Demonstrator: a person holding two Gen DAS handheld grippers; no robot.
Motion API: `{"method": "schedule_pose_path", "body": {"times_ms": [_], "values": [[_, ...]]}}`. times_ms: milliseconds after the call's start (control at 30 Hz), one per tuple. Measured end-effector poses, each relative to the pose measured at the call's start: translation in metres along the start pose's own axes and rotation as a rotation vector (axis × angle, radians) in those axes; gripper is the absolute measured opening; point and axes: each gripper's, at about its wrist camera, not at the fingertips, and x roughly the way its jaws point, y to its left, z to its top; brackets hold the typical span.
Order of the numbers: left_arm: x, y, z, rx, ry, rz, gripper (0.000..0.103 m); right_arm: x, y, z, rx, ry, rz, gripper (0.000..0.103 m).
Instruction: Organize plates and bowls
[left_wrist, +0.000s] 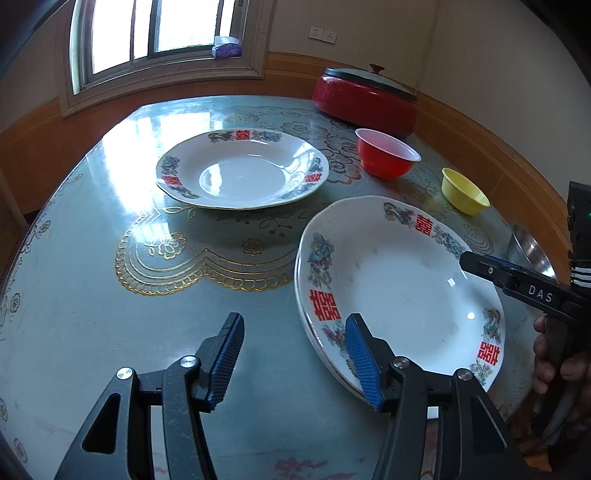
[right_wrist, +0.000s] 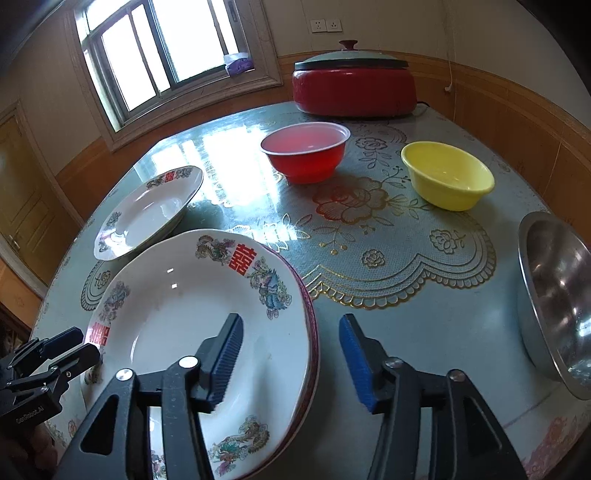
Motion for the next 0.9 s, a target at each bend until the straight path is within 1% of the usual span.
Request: {"method": "schedule_pose_path", "body": {"times_ms": [67,100,167,233,300,333,567,767,900], "values": [[-0.002,0.007,0.003,-0.025,-0.006,0.013,0.065,-0.003,0.001,0.003,0.001,-0.017,0.011,0.072],[-0.003,0.010,0.004,-0.036,-0.005,0.030,0.069,-0.003,0.003,0.004,-0.003,-0.016,0.017,0.072],[-0.002,0.016,0.008,-0.058,0.003,0.069,0.071,-0.003,0.007,0.006,-0.011,-0.014,0.023,0.072],[-0.003,0.021,0.011,-0.085,0.005,0.091,0.073,-0.003,0.012,0.006,-0.025,-0.009,0.036,0.072],[-0.005,0.025,0.012,-0.090,-0.002,0.125,0.075,-0.001,0.019,0.007,-0.042,-0.005,0.046,0.072],[-0.006,0.026,0.012,-0.090,-0.007,0.131,0.075,-0.001,0.023,0.008,-0.052,-0.002,0.053,0.072],[-0.013,0.029,0.010,-0.083,-0.024,0.140,0.076,0.001,0.047,0.009,-0.098,0.004,0.102,0.072],[-0.012,0.033,0.008,-0.086,-0.013,0.151,0.076,0.006,0.059,0.002,-0.124,0.035,0.113,0.072],[-0.012,0.036,0.006,-0.091,-0.003,0.125,0.076,0.007,0.068,-0.006,-0.171,0.070,0.123,0.072]]}}
